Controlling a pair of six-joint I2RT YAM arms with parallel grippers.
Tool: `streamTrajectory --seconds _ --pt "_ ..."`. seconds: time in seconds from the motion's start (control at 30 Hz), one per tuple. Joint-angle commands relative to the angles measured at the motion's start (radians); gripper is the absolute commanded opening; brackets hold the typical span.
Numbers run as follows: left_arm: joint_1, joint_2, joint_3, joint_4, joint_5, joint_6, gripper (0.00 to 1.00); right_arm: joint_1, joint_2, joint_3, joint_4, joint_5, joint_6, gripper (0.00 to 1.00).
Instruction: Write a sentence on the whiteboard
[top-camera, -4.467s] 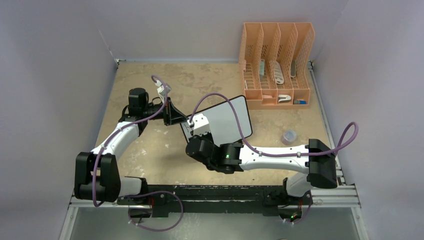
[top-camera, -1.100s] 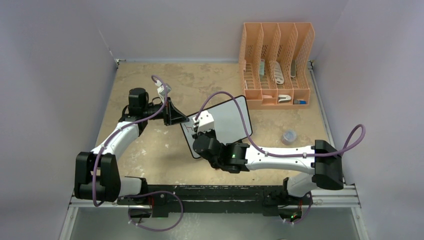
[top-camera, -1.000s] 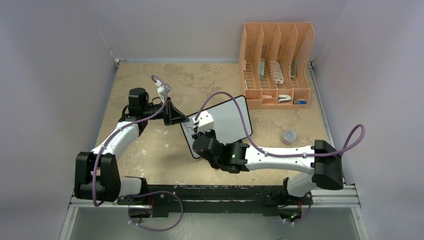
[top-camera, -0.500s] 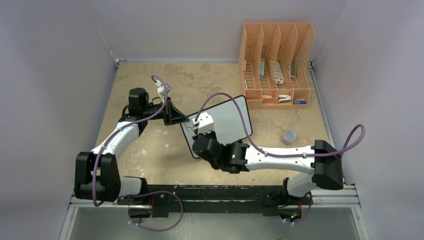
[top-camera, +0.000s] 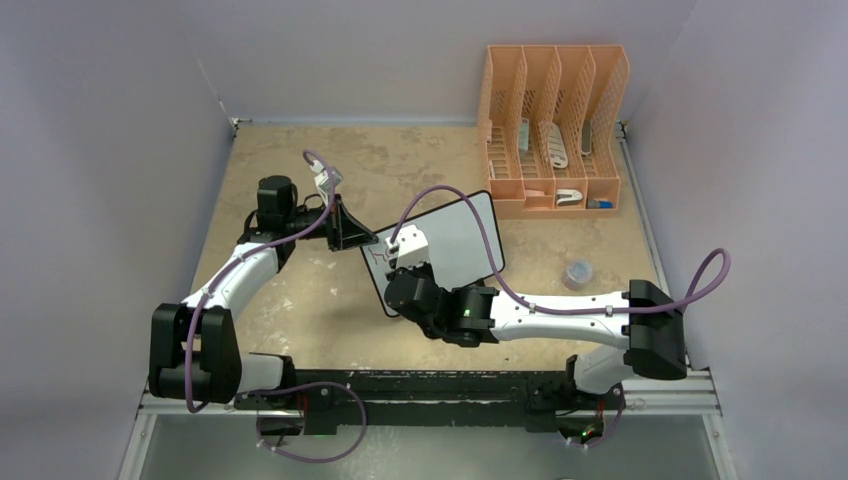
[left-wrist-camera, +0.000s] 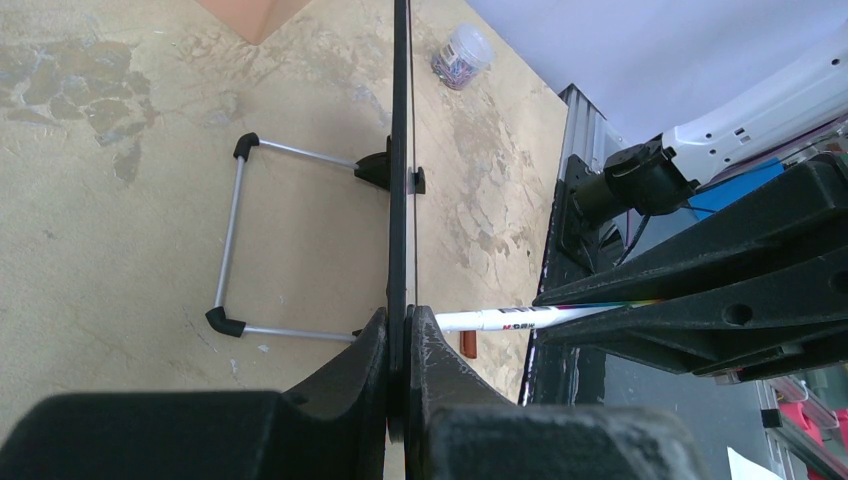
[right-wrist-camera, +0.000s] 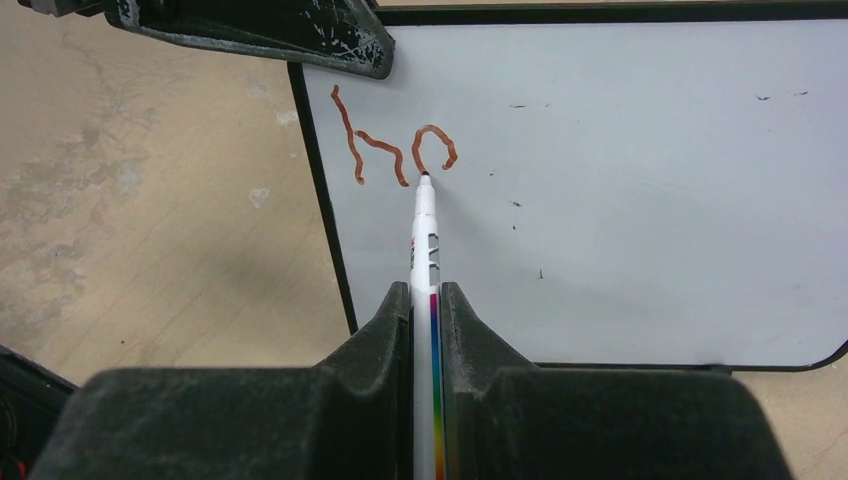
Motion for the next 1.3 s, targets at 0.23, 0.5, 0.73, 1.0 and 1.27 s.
streamTrajectory --seconds 0.23,0.5,0.73,1.0,1.27 --pt "-0.028 0.016 0.015 -0.022 0.035 0.030 0.00 -0.007 -0.003 0.021 -0.049 0.068 0.026 0.00" --pt "-0.028 0.015 0.015 -0.024 0.037 0.030 0.00 -0.010 -0.008 0.026 -0.015 0.085 0.011 0.00" --pt "-0.028 0.016 0.016 -0.024 0.037 0.030 0.00 -0.016 -0.008 0.035 -0.012 0.100 0.006 0.00" --pt "-0.028 0.017 0.016 -0.022 0.039 0.030 0.00 -0.017 -0.019 0.036 0.006 0.103 0.000 0.00" --pt "-0.028 0.019 0.016 -0.021 0.040 0.028 0.00 -0.019 -0.022 0.047 0.031 0.113 -0.023 0.00"
